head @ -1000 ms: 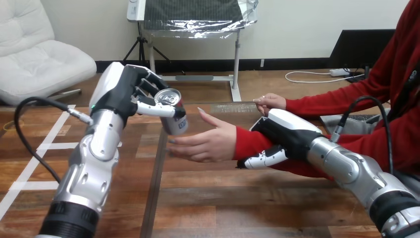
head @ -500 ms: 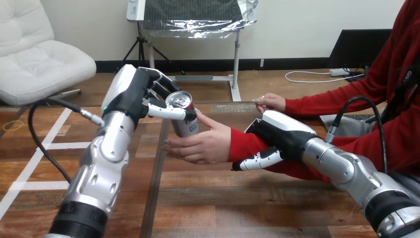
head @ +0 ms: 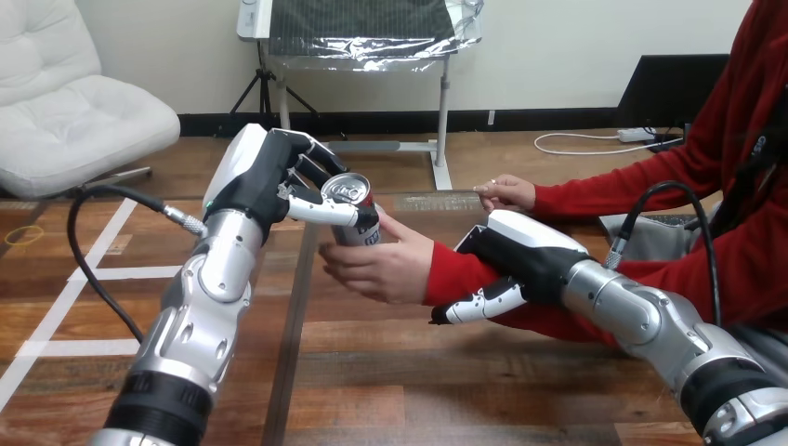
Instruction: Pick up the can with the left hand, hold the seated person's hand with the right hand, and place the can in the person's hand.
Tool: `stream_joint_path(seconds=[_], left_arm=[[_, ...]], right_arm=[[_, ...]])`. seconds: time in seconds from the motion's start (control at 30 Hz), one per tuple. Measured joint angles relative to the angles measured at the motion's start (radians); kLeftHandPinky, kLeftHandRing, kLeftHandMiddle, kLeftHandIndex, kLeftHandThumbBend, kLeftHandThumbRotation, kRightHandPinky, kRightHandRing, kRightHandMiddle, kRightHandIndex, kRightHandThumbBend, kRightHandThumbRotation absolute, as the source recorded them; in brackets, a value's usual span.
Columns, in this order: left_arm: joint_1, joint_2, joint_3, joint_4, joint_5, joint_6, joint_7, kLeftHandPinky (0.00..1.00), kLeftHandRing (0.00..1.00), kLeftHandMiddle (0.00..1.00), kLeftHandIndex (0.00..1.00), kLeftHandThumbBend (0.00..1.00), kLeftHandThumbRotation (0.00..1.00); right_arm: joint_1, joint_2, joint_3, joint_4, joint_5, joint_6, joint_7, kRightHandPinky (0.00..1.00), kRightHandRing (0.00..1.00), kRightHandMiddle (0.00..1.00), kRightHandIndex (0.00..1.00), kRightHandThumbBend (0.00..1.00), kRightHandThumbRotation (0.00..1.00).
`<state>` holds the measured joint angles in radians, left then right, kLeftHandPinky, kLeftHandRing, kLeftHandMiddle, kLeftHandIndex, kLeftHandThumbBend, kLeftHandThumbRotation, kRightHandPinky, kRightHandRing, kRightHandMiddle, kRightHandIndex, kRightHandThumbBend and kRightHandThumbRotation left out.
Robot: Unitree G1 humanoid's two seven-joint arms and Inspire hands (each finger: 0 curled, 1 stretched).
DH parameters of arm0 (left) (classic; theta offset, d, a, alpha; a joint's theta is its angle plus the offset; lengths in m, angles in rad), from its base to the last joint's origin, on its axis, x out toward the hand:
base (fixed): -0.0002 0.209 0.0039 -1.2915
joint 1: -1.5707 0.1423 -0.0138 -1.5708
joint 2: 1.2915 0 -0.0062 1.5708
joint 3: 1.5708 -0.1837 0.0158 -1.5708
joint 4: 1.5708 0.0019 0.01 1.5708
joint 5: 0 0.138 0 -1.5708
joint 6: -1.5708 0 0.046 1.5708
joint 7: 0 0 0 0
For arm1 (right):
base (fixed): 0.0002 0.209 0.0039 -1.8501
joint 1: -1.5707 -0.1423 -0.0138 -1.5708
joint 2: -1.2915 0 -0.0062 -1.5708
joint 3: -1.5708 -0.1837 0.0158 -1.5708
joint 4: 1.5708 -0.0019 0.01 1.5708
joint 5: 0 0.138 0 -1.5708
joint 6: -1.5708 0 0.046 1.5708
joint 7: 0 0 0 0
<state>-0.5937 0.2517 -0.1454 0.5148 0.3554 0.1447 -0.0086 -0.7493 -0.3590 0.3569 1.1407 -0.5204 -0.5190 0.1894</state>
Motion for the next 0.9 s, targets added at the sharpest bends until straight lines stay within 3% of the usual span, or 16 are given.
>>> stream_joint_path(seconds=[0.6,0.9], left_arm=[[-0.015,-0.045,-0.023,0.073,-0.003,-0.03,-0.005,0.34,0.38,0.43,0.46,0.76,0.0],[-0.016,-0.055,-0.031,0.079,-0.005,-0.033,-0.008,0.26,0.33,0.39,0.46,0.76,0.0]], right_arm=[[0.0,0.004,0.0,0.0,-0.001,0.006,0.002,0.23,0.26,0.3,0.31,0.65,0.37],[0.0,0.002,0.001,0.0,-0.005,0.015,0.002,0.24,0.27,0.31,0.31,0.65,0.38]])
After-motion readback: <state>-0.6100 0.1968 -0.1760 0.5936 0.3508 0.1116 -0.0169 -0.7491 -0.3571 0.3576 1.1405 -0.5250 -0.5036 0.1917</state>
